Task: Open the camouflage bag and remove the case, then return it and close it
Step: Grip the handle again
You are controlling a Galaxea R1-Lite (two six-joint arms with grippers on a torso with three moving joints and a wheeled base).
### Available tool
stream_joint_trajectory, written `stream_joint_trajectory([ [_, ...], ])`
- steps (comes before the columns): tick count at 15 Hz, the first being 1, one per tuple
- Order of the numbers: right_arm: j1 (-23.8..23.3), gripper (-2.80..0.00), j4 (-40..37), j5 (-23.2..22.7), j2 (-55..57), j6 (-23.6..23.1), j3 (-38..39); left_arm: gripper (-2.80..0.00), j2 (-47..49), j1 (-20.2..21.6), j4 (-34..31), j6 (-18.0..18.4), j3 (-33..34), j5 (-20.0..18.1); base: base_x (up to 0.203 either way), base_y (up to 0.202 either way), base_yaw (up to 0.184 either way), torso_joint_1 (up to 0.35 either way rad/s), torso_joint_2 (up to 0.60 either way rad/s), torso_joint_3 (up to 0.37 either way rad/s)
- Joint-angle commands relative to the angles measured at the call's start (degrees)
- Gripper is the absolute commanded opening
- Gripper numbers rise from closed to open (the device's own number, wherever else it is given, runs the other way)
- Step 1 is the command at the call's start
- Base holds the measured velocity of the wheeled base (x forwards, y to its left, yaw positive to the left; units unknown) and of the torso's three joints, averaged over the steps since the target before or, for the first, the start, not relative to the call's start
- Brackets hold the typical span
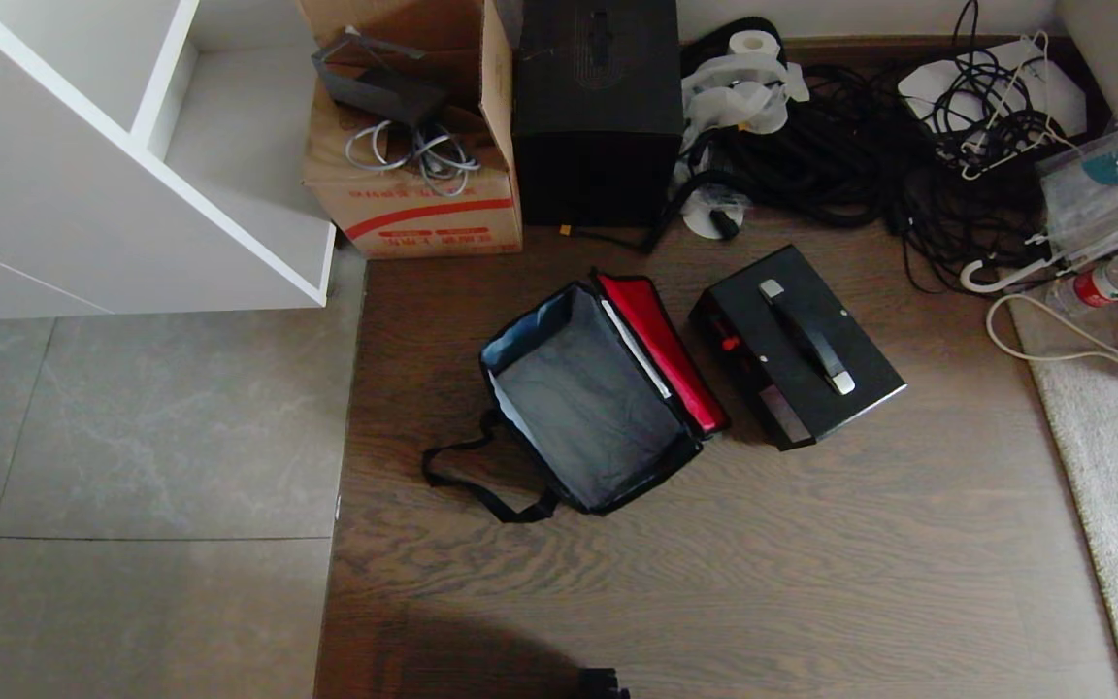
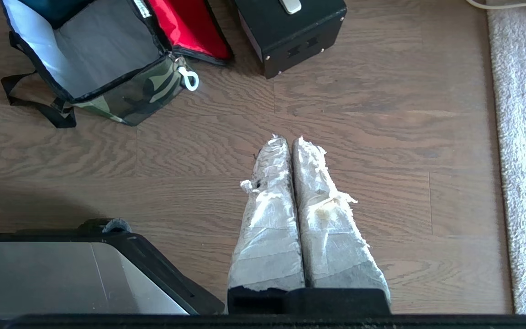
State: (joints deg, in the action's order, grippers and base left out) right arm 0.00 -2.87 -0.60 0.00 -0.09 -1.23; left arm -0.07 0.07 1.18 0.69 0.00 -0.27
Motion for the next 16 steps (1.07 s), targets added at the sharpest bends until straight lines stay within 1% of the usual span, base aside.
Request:
stream_joint_trajectory([
  [1, 0.00, -2.80, -0.03, -0.09, 0.09, 0.01, 0.00, -2.80, 0.07, 0.01, 0.05, 0.01, 0.53, 0.00, 0.000, 0.000, 0.000, 0.000, 0.00, 0.000],
  [16, 0.00, -2.80, -0.12, 0.07, 0.09, 0.09, 0.00, -2.80, 0.07, 0.01, 0.05, -0.08, 0.53, 0.00, 0.000, 0.000, 0.000, 0.000, 0.00, 0.000],
])
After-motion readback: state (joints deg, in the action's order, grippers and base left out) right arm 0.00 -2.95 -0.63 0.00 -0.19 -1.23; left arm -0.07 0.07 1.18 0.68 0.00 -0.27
